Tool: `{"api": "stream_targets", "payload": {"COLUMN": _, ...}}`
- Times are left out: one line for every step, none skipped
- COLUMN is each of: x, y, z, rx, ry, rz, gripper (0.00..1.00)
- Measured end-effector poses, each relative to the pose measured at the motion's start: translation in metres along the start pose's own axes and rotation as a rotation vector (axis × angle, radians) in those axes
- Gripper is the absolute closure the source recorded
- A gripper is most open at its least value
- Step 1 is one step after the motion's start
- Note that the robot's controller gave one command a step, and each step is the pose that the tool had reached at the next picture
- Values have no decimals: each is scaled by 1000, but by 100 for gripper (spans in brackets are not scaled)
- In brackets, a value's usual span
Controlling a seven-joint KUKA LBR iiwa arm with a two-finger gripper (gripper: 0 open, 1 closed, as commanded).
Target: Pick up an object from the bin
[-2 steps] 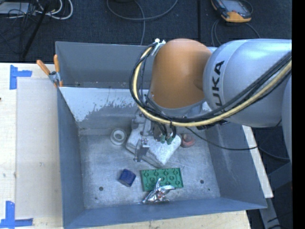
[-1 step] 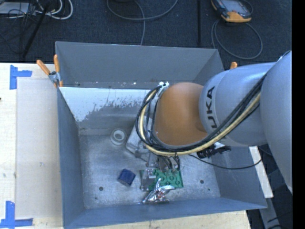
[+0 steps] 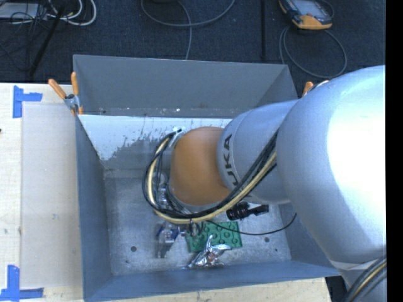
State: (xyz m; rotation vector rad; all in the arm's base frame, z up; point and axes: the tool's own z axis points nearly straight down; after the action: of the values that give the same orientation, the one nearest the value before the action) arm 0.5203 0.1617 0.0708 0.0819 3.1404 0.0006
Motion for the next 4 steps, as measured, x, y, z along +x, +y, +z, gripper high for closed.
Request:
{"api": "stream_targets", "payload": {"x": -5, "y": -28, "z": -35, "rx": 1, "ry": -1, "rz": 97, "gripper": 0}}
{"api": "stream_targets", "payload": {"x": 3, "y": -31, "z": -5, "rx": 2, "ry": 5, "rz": 204, "gripper": 0}}
{"api": "stream_targets", "payload": {"x": 2, "y": -31, "z": -7, "rx": 1, "ry": 4, "rz": 206, "gripper": 100}}
{"api": "stream_targets", "payload": {"x": 2, "y": -31, "z": -6, "rx": 2, "ry": 3, "rz": 207, "gripper": 0}}
